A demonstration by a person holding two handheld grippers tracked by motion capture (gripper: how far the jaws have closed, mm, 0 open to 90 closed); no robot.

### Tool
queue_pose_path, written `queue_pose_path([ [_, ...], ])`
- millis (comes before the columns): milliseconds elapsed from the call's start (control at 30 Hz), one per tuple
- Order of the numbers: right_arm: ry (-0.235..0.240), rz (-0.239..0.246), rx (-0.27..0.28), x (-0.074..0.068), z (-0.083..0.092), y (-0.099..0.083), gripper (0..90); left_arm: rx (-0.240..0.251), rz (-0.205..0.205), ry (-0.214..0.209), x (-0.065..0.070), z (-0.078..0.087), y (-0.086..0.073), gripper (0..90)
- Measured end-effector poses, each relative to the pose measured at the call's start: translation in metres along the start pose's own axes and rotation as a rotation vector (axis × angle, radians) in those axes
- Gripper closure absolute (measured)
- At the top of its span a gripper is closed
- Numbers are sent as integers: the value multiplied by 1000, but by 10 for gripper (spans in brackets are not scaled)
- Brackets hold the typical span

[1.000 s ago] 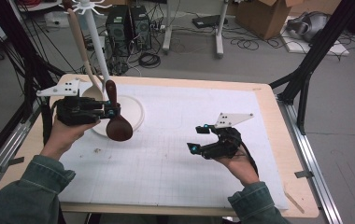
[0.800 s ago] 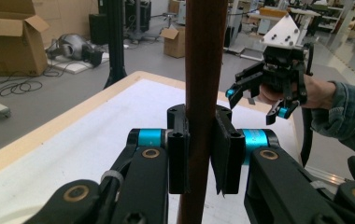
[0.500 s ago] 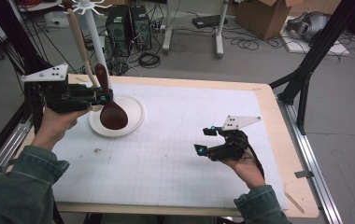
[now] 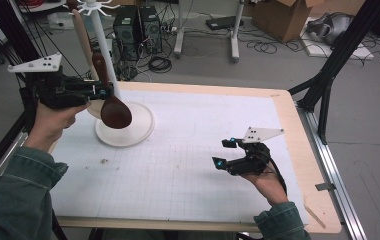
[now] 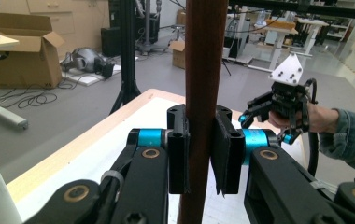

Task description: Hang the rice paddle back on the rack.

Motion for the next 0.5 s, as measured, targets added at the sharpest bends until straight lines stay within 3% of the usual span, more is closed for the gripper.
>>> queue_pose_path([
  [500, -19, -3, 15, 0, 13, -8, 259, 16, -15, 10, -8, 2, 28, 778],
])
Point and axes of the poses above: each handheld gripper's, and its own axes: z roughly backward along the jaws, y roughly out of its top, x roughly to its right, the point moved 4 cm from there along -z, roughly forward along the jaws, and after that the axes turned 1 degree about x, right-handed, at the moved point
